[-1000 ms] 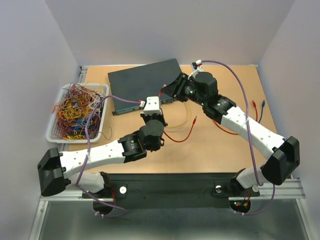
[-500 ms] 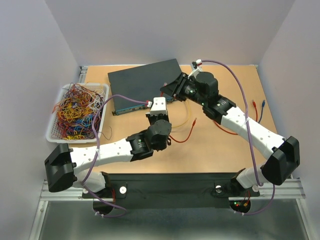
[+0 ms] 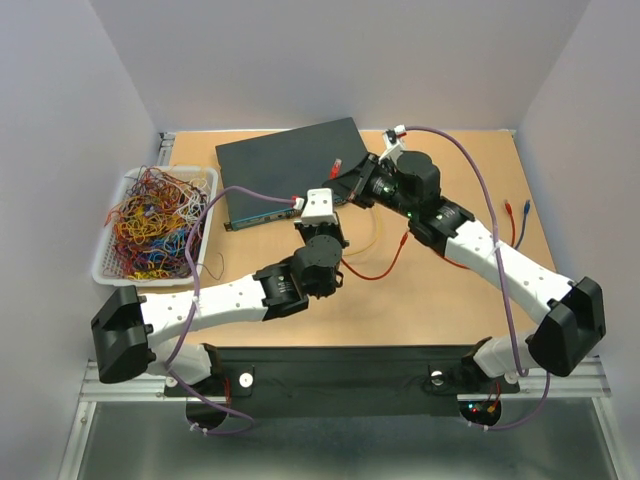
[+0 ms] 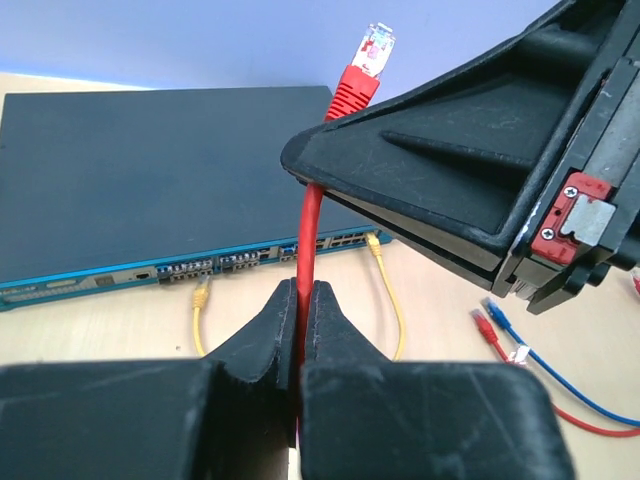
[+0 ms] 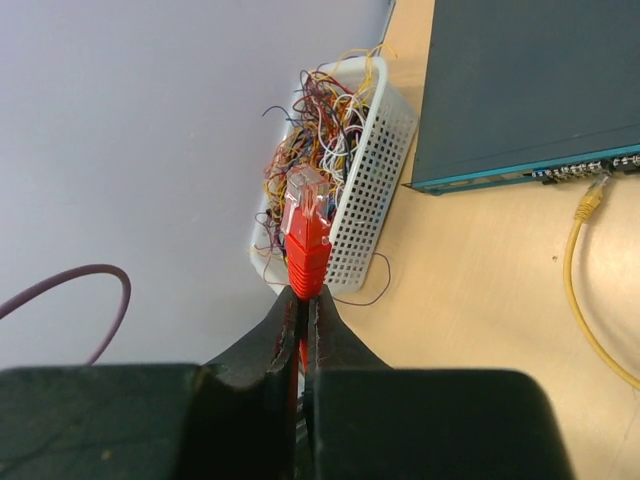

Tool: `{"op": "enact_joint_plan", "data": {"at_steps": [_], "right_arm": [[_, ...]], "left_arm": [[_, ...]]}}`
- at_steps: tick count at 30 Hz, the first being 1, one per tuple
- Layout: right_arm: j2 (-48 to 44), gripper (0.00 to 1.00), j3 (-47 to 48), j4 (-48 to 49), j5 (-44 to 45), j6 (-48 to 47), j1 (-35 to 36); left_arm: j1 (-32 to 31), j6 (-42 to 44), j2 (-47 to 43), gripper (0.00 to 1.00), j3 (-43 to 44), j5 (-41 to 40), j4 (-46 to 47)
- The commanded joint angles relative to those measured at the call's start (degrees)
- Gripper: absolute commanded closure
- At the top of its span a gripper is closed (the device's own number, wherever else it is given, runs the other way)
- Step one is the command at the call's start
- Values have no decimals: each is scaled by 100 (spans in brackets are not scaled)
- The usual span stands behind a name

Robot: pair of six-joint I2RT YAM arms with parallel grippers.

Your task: Insert the plug into the switch port

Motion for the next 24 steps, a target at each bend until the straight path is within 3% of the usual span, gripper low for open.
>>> {"op": "enact_joint_plan", "data": {"at_steps": [1,4,7,8,10,11,13,20,24], "right_arm": [[-281,99,-120,493,-56,-137,41],[-343,100,-260,705,-100,-173,32],[-422,100,-427,863,-153,-208,32],[-518,99,-489,898,-127,-243,41],[-676,100,-673,986,-126,-374,41],[-738,100,-735,995,-100,-418,32],[-879,100,-910,995,-100,-576,15],[-1354,100,-1429,969,-714,-1113,-179],[-1231,100,-1430,1030,-2125,-1429,-179]], "left_arm": [[-44,-130,-130,100,142,192,410],[-35,-113,-297,100,2,587,515],[-35,27,-490,83,-157,1018,577],[-35,149,-569,59,-227,1315,603],[-35,247,-727,34,-280,1693,473],[-26,230,-798,29,-289,1800,350],[-35,264,-1043,1,-298,2072,-18],[114,423,-2159,1,-105,2934,-1119],[709,590,-2626,5,97,3803,-1278]]}}
